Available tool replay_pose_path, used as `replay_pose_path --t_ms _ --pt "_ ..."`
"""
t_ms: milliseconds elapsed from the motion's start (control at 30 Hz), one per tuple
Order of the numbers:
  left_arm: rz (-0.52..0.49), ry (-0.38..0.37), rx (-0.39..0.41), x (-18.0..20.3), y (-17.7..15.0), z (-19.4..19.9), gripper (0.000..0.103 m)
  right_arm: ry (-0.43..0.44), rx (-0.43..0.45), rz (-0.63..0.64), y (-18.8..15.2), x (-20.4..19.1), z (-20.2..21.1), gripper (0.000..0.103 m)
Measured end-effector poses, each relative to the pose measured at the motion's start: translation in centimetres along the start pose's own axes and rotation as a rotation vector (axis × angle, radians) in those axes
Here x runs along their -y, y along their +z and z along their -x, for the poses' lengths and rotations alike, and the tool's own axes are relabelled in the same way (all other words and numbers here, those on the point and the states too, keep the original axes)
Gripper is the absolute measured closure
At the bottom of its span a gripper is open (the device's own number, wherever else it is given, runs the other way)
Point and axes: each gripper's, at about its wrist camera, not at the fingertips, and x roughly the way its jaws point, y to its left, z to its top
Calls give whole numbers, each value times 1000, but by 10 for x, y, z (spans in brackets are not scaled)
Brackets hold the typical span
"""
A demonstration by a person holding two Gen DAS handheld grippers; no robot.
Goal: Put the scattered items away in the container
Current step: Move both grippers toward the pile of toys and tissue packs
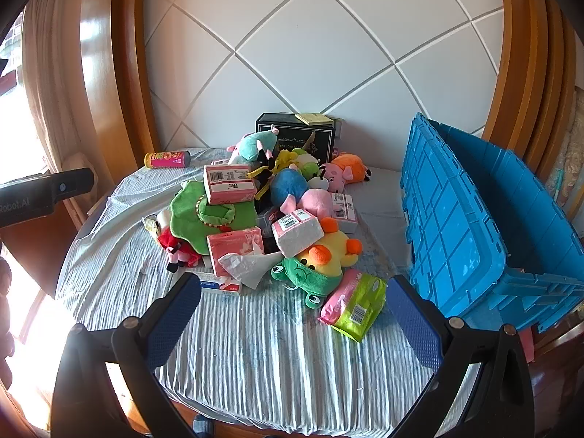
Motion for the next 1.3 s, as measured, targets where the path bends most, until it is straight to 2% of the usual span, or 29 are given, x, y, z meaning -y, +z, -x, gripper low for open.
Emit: replay_pose_path --t_ms 300,567,667,867,933,1033,1133,1300 --pt "34 -44 -38 -10 -6 -19 1 16 -21 -12 -2 10 -18 0" --pt "66 3 -102 -37 4 -56 1 21 -33 -4 12 -5 -43 0" --pt "65 -32 -102 -46 15 -74 1 6 -35 6 25 -13 -54 0" --pt "1 -107 -77 -54 45 -112 0 -34 -39 18 48 -29 -78 0" --pt "-25 -162 -84 -56 52 -129 1 -50 -44 21 51 -35 -84 0" --pt "-46 -204 -78 -60 59 -154 0 -71 -55 26 54 -41 -95 0" --pt "-59 -232 -141 -63 64 -182 1 -92 -71 22 54 -43 -106 0" --pt "-81 -248 -144 -65 69 -214 1 -105 -94 31 54 -42 -128 0"
